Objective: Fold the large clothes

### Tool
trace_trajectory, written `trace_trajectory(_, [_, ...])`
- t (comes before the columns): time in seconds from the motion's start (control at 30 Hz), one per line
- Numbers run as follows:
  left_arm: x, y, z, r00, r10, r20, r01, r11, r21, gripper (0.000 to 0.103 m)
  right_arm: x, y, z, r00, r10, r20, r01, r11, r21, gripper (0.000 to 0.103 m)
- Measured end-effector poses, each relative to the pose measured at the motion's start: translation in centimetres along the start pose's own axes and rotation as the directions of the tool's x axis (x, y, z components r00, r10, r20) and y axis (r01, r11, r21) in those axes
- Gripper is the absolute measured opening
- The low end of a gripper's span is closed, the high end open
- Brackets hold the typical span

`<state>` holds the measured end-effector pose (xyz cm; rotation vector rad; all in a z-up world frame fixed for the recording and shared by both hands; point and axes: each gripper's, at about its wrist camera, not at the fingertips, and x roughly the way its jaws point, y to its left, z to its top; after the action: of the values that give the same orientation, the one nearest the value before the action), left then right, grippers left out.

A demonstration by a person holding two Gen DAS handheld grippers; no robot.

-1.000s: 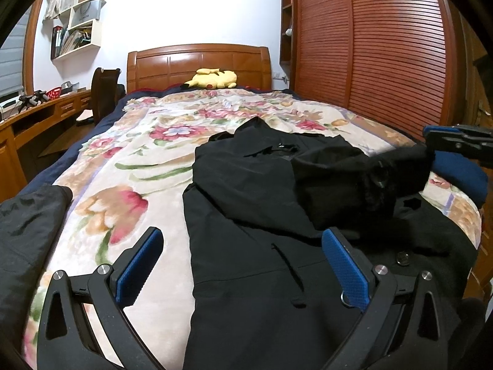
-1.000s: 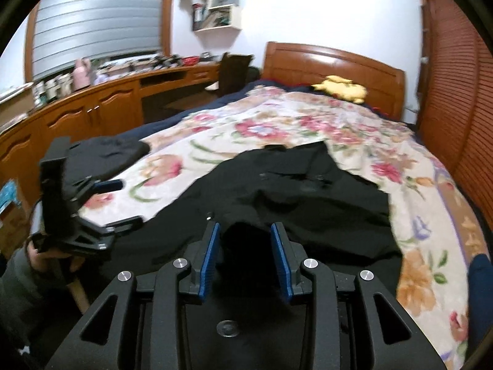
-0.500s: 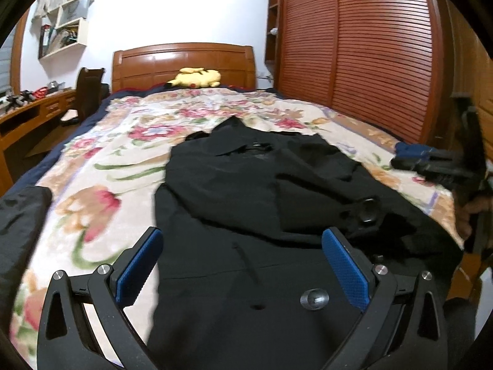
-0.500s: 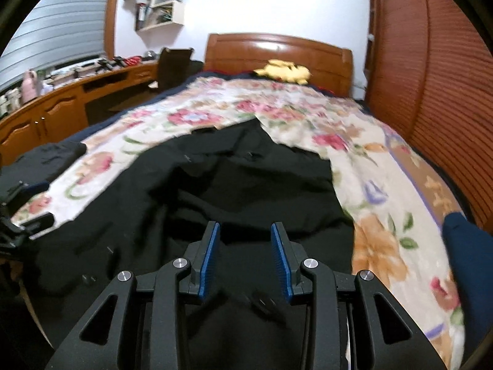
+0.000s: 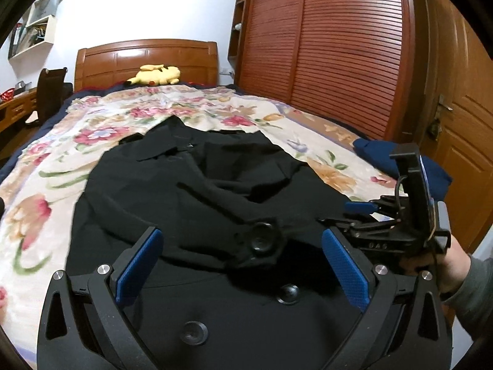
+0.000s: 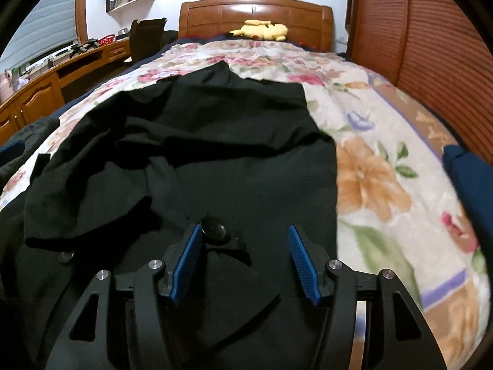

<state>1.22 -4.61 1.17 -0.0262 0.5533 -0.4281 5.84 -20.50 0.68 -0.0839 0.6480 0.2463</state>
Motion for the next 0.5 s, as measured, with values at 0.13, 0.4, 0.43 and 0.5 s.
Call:
trace_trajectory(0.13, [1.2,-1.3,-0.1,0.999,-0.035,-0.033,0.035,0.999,-0.003,0.099,0.2,0.4,-0.2,1.0,-0.01,0.015,0.01,1.0,-0.01,0.061])
trace_trajectory(0.4, [3.4,-2.5,-0.4,0.995,-0.029,-0.099,0.028,1.0,-0.005,0.089,1.3,-1.1,-1.9,0.999,0.042,0.022,-0.043,0.998,0.052,0.069])
trace_trajectory(0.43, [3.6,-2.4,-0.5,0.993,-0.03,-0.111,0.03,1.0,-0.005,0.086,1.6,-1.3,-1.9,0.998,0.054,0.018,-0.055,0.997,0.06,0.069])
trace_trajectory(0.5, [4.0,-2.3,-0.7,0.99,-0.029,-0.137,0.028,1.0,-0.008,0.063,1.8,-1.7,-1.8,0.997,0.077,0.005,-0.077,0.994,0.077,0.071])
